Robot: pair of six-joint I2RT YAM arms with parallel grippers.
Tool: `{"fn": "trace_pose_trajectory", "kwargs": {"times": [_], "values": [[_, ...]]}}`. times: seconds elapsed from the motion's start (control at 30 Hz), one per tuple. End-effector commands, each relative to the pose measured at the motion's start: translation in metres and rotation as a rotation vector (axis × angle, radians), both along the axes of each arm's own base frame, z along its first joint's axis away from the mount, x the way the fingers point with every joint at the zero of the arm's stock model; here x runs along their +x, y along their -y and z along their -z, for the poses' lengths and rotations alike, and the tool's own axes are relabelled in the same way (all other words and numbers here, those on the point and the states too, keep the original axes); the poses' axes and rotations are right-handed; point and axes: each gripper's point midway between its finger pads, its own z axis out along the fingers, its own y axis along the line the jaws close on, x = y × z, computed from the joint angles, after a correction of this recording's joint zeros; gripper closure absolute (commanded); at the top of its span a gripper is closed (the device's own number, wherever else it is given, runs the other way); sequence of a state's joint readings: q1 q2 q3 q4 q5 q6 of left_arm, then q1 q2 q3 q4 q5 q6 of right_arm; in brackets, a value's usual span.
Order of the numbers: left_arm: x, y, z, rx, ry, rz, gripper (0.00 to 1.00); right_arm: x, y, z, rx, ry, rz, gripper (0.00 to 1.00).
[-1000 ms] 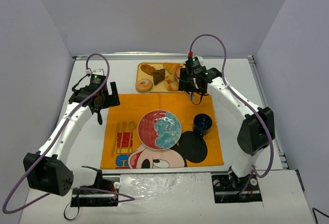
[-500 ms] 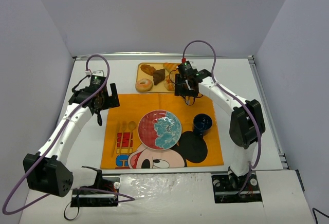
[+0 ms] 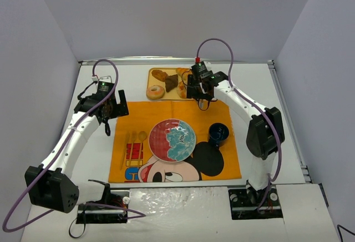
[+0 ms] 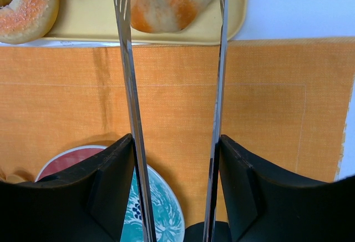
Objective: Place the bread
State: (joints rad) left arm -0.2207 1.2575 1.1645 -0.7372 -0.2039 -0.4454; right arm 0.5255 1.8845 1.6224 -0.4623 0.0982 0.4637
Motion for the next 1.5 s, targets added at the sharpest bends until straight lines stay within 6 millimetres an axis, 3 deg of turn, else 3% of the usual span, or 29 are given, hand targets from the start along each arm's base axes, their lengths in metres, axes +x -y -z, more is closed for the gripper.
{"fn": "trace_pose_trajectory", "kwargs": {"times": [0.0, 0.37, 0.53, 0.8, 0.9, 1.13, 1.33, 1.47], "values": [[0.004, -0.001, -0.014, 0.013, 0.051, 0.006, 0.03, 0.017, -0.008, -0.012, 0.006, 0.059, 0.006, 0.45], [0.005, -0.005, -0.015, 0.034, 0.048, 0.01, 0.03, 0.031, -0.01, 0.0, -0.003, 0.054, 0.032, 0.46], [0.006, -0.004, -0.013, 0.034, 0.044, 0.008, 0.03, 0.03, -0.009, 0.001, -0.005, 0.052, 0.033, 0.6], [0.006, -0.004, -0.013, 0.035, 0.043, 0.008, 0.03, 0.026, -0.007, -0.004, -0.001, 0.057, 0.029, 0.97], [0.006, -0.004, -0.014, 0.033, 0.044, 0.008, 0.03, 0.026, -0.005, -0.008, 0.0, 0.064, 0.03, 1.0], [0.004, -0.004, -0.012, 0.034, 0.041, 0.007, 0.03, 0.02, 0.0, -0.041, 0.022, 0.128, 0.035, 1.0], [0.002, -0.005, -0.012, 0.031, 0.042, 0.006, 0.03, 0.013, 0.006, -0.082, 0.061, 0.207, 0.033, 1.0], [0.002, -0.004, -0.012, 0.028, 0.042, 0.004, 0.03, 0.009, 0.007, -0.089, 0.068, 0.216, 0.027, 1.0]]}}
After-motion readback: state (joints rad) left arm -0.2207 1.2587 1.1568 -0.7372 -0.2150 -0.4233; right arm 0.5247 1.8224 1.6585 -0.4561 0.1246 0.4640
